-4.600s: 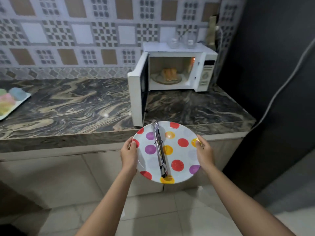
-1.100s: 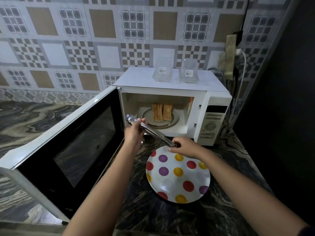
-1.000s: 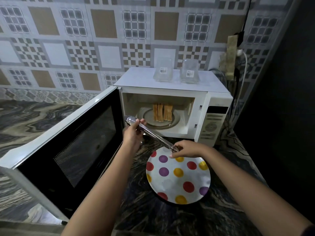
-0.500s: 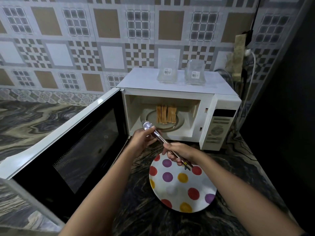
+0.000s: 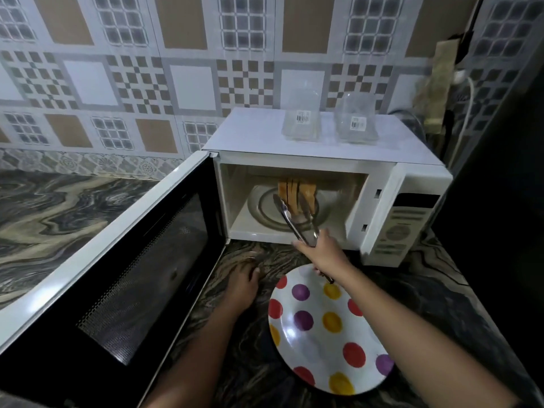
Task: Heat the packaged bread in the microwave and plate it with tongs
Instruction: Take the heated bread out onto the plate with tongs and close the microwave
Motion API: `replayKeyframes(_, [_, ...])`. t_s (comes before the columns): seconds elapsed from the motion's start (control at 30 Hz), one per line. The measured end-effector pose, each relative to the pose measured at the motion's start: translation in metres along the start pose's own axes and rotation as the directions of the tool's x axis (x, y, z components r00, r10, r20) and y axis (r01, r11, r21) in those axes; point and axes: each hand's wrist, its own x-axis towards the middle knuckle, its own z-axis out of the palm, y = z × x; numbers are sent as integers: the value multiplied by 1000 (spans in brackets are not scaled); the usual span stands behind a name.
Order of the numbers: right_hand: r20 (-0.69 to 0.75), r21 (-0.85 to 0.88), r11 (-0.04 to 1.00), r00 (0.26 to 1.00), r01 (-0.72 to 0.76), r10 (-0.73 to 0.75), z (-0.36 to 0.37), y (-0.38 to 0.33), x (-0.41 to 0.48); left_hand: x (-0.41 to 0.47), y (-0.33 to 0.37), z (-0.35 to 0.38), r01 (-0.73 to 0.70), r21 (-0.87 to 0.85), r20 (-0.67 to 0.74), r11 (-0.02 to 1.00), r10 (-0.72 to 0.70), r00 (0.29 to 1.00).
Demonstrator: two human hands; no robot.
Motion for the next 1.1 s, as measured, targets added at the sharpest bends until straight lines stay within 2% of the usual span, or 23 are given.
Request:
replayKeyframes(0.1, [-70, 29, 999, 997, -43, 45, 17, -11, 16, -4, -14, 10, -119, 203, 32, 972, 115, 993])
replayKeyframes(0.17, [-100, 16, 998, 993, -64, 65, 27, -18, 24, -8, -21, 16, -149, 360, 65, 921, 134, 989])
replayKeyframes(0.23, [-120, 5, 996, 988, -93, 93, 33, -26, 29, -7, -24, 18, -148, 418, 68, 896, 131, 989])
replayKeyframes(0.63, [-64, -85, 974, 977, -210, 205, 44, -47, 70, -5, -24, 19, -151, 478, 52, 866, 144, 988])
replayKeyframes(0.77, [-39, 63, 968, 968, -243, 246, 48, -46, 87, -5, -26, 20, -158, 483, 57, 861, 149, 987])
replayKeyframes(0.9, [-3, 235, 908, 934, -347, 358, 52, -50, 101, -5, -26, 20, -157, 455, 43, 877, 154, 987])
replayKeyframes(1.03, [-11, 165, 932, 944, -323, 329, 52, -48, 114, -6, -25, 20, -164, 444, 36, 881, 166, 986])
replayKeyframes(1.1, [1, 199, 908, 926, -369, 377, 52, -50, 120, -5, -25, 20, -163, 441, 32, 882, 166, 986])
